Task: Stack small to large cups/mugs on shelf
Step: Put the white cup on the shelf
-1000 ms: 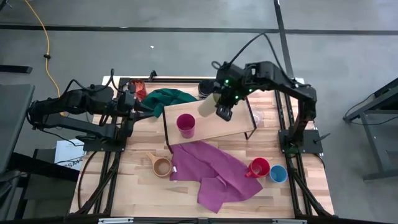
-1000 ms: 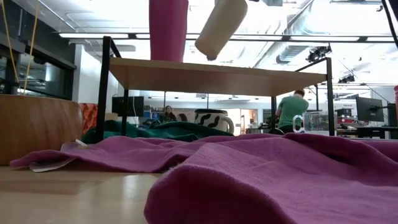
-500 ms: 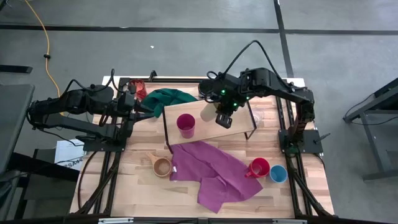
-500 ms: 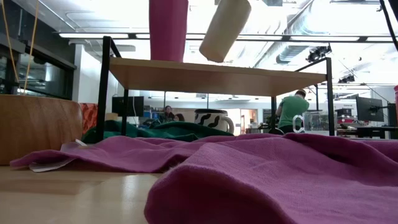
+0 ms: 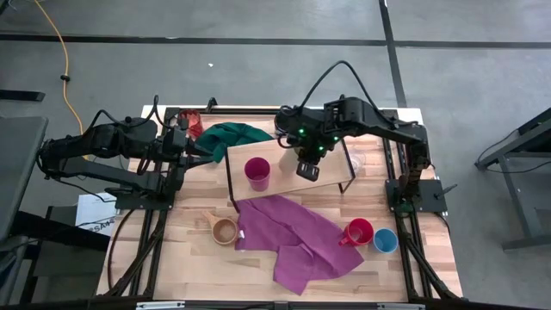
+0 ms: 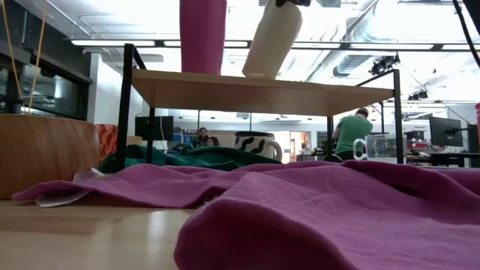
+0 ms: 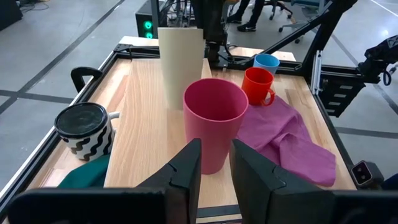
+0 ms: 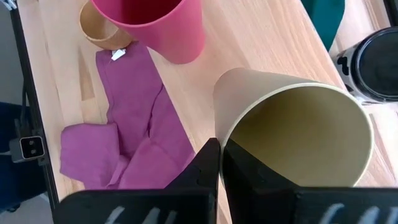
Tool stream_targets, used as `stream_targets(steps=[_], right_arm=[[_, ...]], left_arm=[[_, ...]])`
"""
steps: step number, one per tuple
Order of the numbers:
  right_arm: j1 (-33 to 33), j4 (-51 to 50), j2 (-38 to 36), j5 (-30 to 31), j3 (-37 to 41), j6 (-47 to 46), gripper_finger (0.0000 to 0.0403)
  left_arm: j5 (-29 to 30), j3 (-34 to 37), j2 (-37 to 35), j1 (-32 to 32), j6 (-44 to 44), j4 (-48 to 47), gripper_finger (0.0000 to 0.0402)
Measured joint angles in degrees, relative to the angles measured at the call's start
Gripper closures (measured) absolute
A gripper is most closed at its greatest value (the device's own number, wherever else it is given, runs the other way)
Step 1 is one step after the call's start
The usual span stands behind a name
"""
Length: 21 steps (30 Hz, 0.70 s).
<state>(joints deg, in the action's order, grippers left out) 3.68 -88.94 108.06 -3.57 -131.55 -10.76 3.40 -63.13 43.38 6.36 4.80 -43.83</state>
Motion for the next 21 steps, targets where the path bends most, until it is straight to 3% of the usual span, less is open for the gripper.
stream_targets(steps=[21], right_arm=[[0.0, -0.1, 0.7, -0.1, 0.1, 0.4, 0.0403]], left_arm=[[0.0, 0.0, 0.0, 0.0, -0.5, 0.0, 0.0328]])
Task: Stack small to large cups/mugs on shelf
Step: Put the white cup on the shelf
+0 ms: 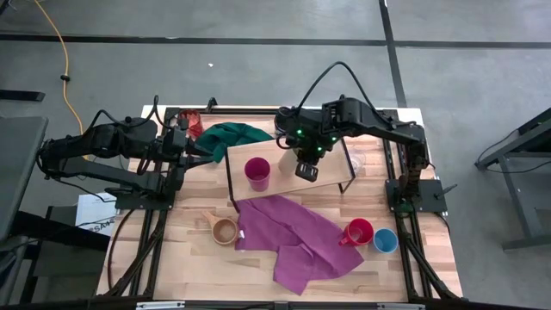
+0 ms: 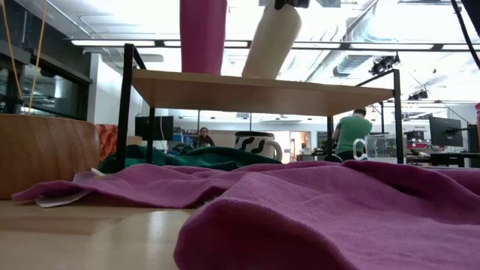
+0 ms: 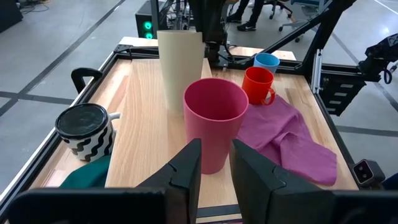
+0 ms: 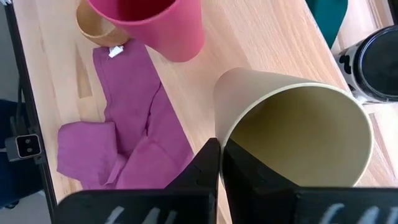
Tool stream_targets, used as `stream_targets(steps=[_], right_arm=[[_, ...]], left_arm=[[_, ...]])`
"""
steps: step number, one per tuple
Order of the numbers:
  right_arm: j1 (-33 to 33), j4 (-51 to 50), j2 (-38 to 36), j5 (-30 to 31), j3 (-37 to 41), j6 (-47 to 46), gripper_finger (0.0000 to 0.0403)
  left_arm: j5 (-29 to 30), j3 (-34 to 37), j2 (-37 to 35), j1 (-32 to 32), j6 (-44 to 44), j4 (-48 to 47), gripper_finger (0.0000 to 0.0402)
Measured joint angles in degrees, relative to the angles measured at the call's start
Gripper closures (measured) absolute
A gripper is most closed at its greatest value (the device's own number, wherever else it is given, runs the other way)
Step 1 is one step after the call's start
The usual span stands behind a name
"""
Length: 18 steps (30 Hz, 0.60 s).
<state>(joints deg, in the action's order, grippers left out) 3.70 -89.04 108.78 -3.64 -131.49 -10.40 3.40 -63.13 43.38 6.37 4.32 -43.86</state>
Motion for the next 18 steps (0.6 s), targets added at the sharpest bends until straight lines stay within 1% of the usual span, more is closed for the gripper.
stream_targets(steps=[7, 18], right_arm=[[0.0, 0.3, 1.3, -1.0, 0.0, 0.5, 0.0403], [0.0, 1.7, 1.1, -1.1, 0.0, 0.9, 0.0402]], left_arm=[[0.0, 0.0, 0.0, 0.0, -0.2, 0.0, 0.0328], [-0.8, 0.0, 0.0, 0.0, -0.2, -0.2, 0.0328]])
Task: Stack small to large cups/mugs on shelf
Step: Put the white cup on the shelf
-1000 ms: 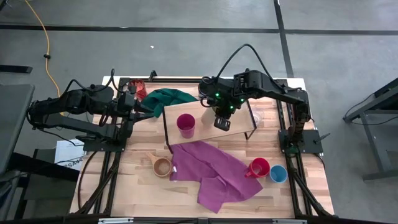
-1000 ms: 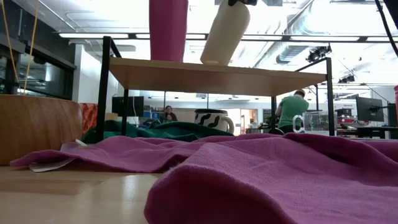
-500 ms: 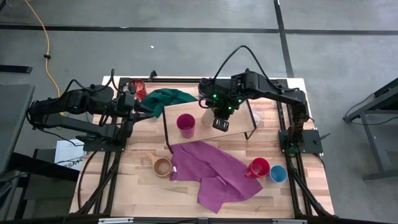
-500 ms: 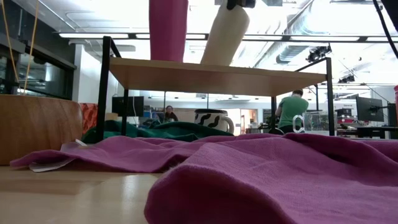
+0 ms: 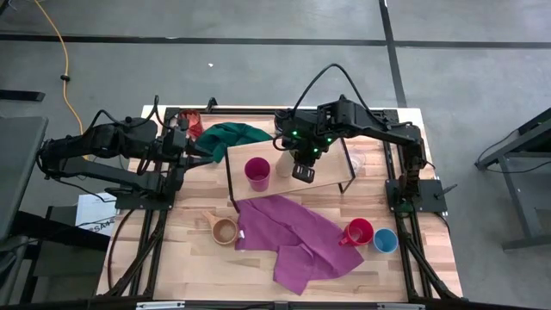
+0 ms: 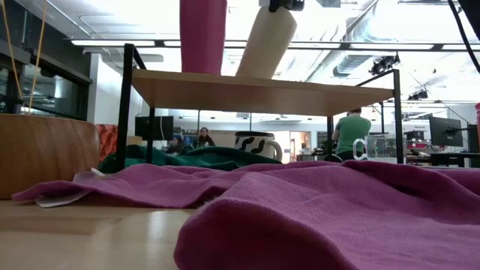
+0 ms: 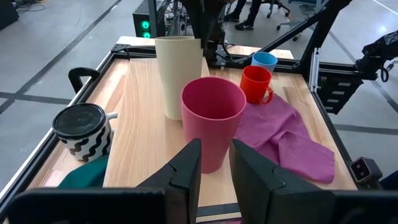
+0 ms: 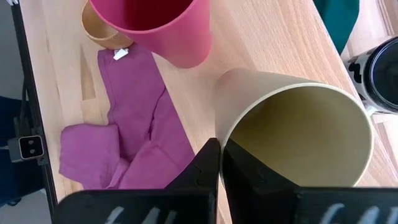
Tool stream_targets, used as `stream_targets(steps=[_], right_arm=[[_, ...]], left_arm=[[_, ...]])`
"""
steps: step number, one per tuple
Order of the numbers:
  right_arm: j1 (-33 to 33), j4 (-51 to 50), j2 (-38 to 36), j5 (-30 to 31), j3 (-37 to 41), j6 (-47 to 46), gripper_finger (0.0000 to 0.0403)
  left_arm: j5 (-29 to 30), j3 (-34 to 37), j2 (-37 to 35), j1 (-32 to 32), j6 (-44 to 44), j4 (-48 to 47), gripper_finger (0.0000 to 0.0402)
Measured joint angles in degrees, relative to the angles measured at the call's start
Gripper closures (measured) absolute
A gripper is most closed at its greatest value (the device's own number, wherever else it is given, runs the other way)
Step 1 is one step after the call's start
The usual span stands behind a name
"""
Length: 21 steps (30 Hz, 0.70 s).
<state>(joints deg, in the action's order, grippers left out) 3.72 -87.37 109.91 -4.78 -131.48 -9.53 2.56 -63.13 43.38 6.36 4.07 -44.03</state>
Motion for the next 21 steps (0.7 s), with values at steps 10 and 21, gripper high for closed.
stream_targets(steps=[10, 21], right_arm=[[0.0, 0.1, 0.0, -0.2, 0.0, -0.5, 0.0402], [0.0, 1.2, 0.0, -0.2, 0.0, -0.5, 0.0354]], left_arm=[[-0.1, 0.0, 0.0, 0.0, -0.8, 0.0, 0.0328], [-0.3, 0.0, 0.0, 0.0, -0.8, 0.0, 0.0328]])
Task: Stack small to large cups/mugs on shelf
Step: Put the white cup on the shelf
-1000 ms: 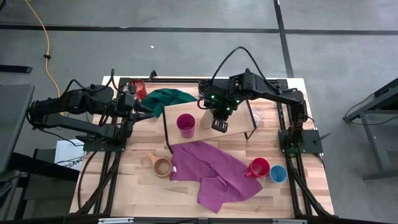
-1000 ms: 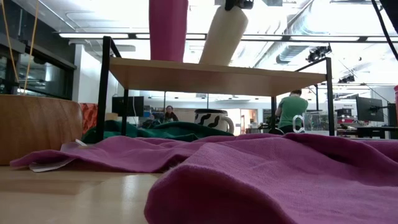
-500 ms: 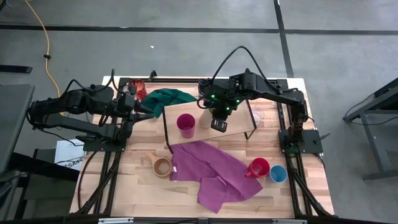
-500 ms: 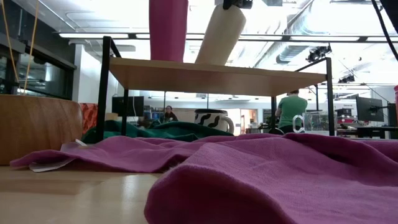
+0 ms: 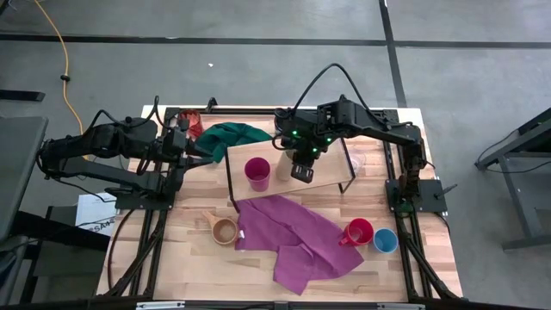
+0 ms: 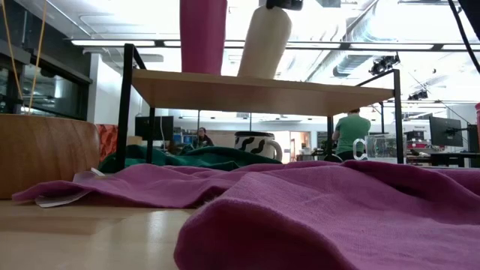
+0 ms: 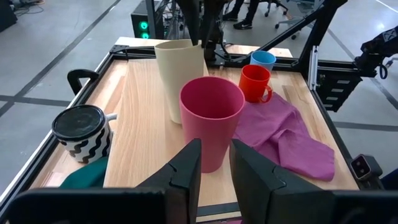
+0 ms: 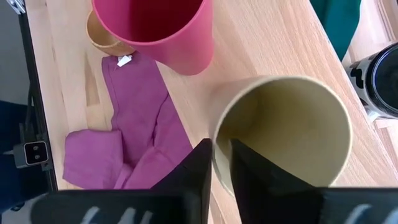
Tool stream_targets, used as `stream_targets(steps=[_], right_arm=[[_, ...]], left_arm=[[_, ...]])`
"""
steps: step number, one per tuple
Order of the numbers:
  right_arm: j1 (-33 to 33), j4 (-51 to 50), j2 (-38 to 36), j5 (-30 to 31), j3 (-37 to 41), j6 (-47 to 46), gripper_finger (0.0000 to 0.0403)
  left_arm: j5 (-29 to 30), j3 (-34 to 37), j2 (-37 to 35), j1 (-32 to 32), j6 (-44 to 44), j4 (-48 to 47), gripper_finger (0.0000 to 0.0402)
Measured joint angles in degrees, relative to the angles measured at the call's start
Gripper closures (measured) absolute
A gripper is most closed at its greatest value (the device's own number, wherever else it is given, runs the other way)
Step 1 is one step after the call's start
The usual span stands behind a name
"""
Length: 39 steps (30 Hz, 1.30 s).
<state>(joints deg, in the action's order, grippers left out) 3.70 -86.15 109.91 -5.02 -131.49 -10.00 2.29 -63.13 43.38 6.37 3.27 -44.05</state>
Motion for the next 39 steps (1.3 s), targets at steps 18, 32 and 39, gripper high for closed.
stream_targets(steps=[18, 32, 39], right_arm=[[0.0, 10.4, 0.0, -2.7, 0.0, 0.6, 0.0347], [0.0, 13.9, -5.0, -3.4, 0.0, -0.8, 0.0378], [-0.8, 7.0, -9.0, -4.1, -0.1, -5.6, 0.0399]], left_arm=[[-0.3, 0.0, 0.0, 0.0, 0.0, 0.0, 0.0328], [-0.3, 0.0, 0.0, 0.0, -1.5, -1.0, 0.0328], [-0.4, 0.0, 0.0, 0.0, -1.5, -1.1, 0.0328]])
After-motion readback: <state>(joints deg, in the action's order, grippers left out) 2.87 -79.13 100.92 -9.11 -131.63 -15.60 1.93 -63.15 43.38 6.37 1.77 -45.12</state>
